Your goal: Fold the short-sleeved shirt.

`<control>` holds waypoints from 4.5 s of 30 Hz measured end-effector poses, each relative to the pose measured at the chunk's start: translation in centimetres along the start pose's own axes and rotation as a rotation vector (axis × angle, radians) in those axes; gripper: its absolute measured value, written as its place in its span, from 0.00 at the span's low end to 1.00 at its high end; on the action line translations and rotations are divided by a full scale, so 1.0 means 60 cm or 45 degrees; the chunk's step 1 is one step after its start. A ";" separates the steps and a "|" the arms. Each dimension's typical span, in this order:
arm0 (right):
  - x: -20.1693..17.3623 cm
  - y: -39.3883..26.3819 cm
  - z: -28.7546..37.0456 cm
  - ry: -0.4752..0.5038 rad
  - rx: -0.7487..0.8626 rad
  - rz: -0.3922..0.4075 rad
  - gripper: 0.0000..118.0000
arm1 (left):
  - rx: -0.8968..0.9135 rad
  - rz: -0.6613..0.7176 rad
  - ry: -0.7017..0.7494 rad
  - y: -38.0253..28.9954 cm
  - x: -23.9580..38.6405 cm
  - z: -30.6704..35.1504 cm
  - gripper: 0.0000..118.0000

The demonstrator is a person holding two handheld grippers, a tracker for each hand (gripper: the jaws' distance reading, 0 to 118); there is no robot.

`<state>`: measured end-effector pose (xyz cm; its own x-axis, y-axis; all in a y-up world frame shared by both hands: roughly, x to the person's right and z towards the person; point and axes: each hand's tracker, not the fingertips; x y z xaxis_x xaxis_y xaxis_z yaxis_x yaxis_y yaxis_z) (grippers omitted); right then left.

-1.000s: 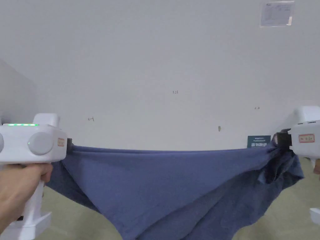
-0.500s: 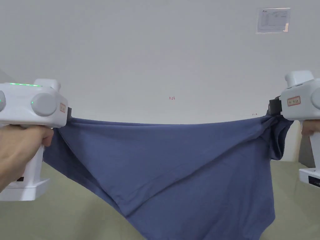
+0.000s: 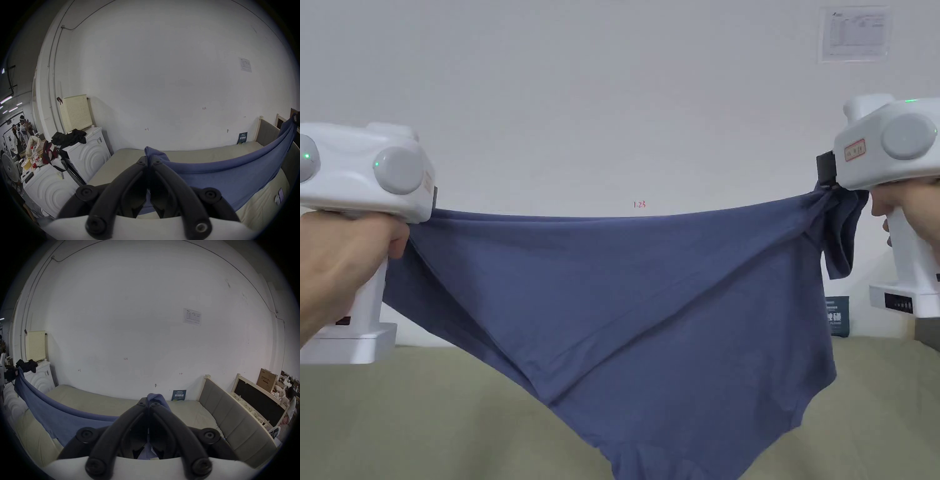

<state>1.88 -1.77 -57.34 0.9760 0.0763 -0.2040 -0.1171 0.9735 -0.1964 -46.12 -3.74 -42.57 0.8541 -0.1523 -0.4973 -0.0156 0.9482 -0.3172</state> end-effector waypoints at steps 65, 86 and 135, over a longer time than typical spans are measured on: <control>0.050 -0.825 0.341 0.036 -0.747 -0.353 0.01 | -0.803 0.035 -0.293 -0.798 -0.036 0.160 0.00; -0.104 -0.667 0.469 0.071 -0.085 -0.163 0.01 | -0.101 0.112 -0.374 -0.647 0.012 0.369 0.00; -0.160 -0.766 0.276 0.256 -0.521 -0.141 0.02 | -0.944 -0.017 -0.344 -0.830 -0.038 0.057 0.05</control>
<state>0.91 -43.69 -30.49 0.9366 -0.1059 -0.3340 -0.1162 0.8055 -0.5811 -45.50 -49.67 -22.85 0.9520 0.0009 -0.3062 -0.2657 0.4991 -0.8248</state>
